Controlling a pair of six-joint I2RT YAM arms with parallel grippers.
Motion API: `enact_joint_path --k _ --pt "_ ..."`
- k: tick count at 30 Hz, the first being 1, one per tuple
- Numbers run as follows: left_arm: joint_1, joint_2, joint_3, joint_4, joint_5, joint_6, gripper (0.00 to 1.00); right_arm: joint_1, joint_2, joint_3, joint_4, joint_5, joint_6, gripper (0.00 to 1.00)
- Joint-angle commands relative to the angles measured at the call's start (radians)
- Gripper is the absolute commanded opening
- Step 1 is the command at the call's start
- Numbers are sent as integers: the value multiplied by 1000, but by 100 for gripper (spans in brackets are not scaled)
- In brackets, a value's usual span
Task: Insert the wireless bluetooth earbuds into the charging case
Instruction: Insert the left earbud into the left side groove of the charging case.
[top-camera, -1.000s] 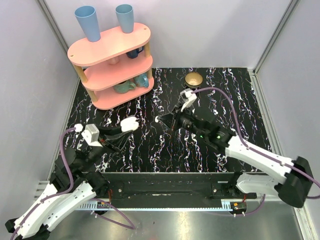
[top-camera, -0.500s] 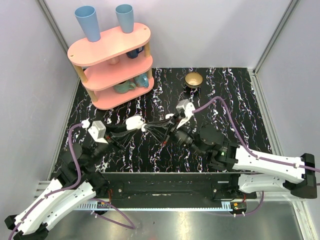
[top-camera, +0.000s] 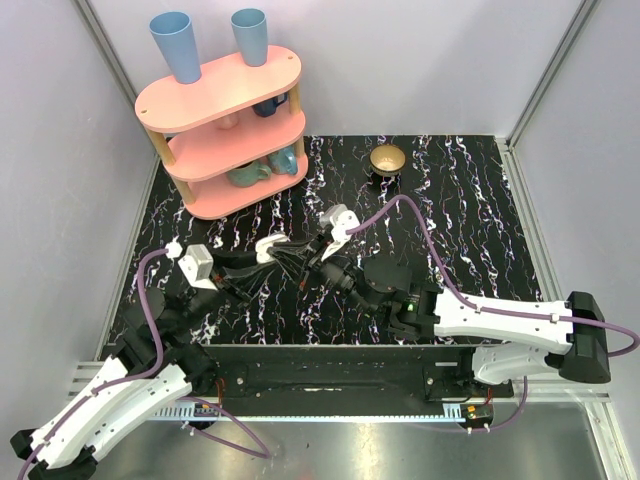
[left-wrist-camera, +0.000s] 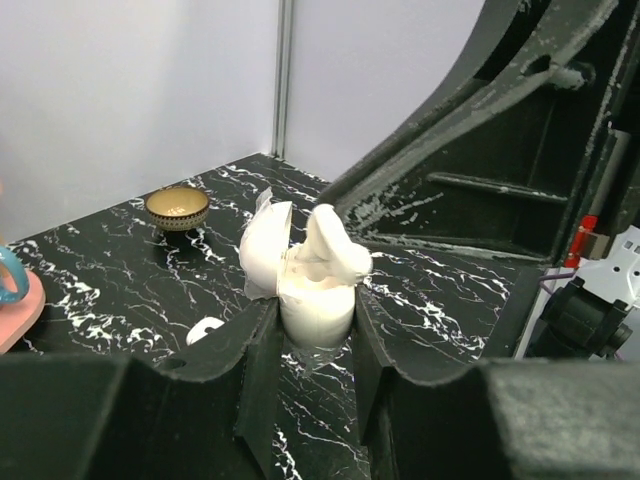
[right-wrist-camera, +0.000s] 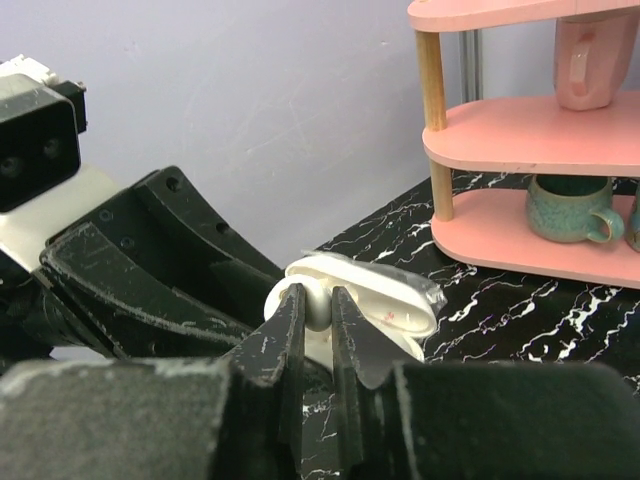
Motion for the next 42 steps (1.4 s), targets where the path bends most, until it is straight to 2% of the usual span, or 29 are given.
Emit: enact_joint_path --k 1,22,32,38,39,42 --pt "-1 -10 -14 109 57 -6 0 10 8 50 88 53 -36 8" --pt "-1 -26 -28 223 33 -67 0 48 51 34 45 82 -101 8" --pt "-1 -92 -58 246 -91 -47 0 96 30 11 33 81 -119 11" --pt "-1 -96 -55 247 -85 -41 0 97 33 27 8 84 -136 20" --pt "-1 -93 -55 247 -82 -39 0 97 34 31 5 84 -137 27" --pt "-1 -87 -52 247 -65 -38 0 97 30 41 4 88 -147 35"
